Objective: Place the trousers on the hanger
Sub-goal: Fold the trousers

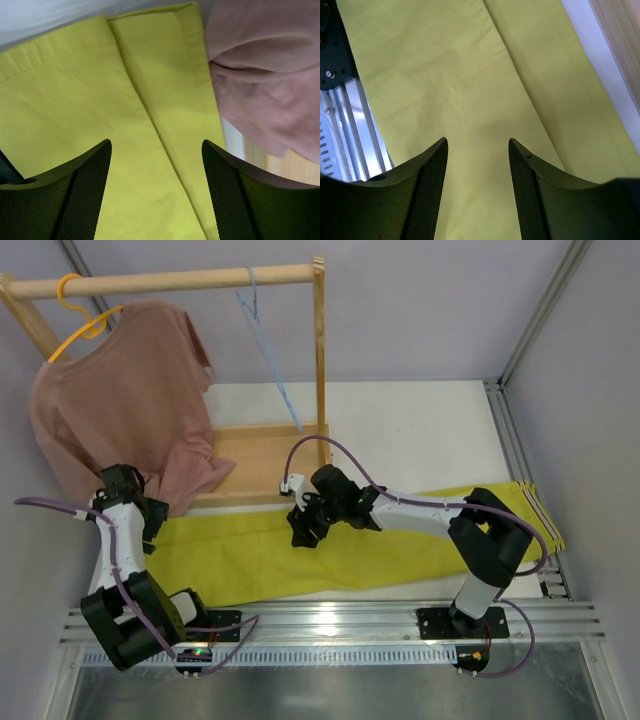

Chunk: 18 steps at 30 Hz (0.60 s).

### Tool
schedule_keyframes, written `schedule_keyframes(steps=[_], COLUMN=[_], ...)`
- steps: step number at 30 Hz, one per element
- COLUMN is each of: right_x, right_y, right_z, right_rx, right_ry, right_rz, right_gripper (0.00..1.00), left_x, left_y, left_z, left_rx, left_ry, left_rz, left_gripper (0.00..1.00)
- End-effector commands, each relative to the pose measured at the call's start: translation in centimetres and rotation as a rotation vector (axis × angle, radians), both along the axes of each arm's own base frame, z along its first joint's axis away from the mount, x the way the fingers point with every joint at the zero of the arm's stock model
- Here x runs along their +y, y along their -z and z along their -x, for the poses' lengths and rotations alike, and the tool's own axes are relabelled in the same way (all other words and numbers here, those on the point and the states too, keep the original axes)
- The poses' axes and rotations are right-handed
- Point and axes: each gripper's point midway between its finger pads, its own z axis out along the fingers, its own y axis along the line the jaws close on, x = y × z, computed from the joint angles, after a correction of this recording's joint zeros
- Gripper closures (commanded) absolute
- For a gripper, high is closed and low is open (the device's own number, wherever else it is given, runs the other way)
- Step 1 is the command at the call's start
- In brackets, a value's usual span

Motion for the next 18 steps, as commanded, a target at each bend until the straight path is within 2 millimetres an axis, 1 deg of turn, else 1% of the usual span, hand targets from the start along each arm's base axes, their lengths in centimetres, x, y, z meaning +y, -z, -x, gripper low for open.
schedule_keyframes(steps=[1,2,3,5,7,14,18], right_x=[1.5,1.6,1.7,1.7,1.8,1.6,2.0], right_y=[-0.3,0.3,0.2,0.9,1.4,2.6,3.0], right_z=[-0.7,-1.1,-1.4,-2.1,-2.9,-4.9,-5.1], right_rx=[-0.024,-0.030,-0.039,-0.054,-0.083,-0.140,-0.141], right_ry=[-0.081,-0.072,-0.065,-0.047,-0.018,0.033,0.006], right_rz=[-0.024,-0.012,-0.014,0.004,0.017,0.069,0.083], right_gripper=[0.44,0.45,0.45,0.45,0.44,0.44,0.44], left_x=[0.8,1.1,1.1,0.8,0.9,1.5,1.1], left_y=[1.6,1.9,2.2,2.9,2.9,2.7,3.0], left_z=[1.2,1.3,1.0,0.6,0.3,0.7,0.6], left_rx=[0.108,0.123,0.125,0.125,0.112,0.110,0.112], left_ry=[-0.083,-0.103,-0.102,-0.096,-0.101,-0.138,-0.120], left_rz=[0.004,-0.002,0.001,0.029,0.028,-0.009,0.014], left_gripper=[0.26,0.26,0.26,0.26,0.26,0.27,0.28])
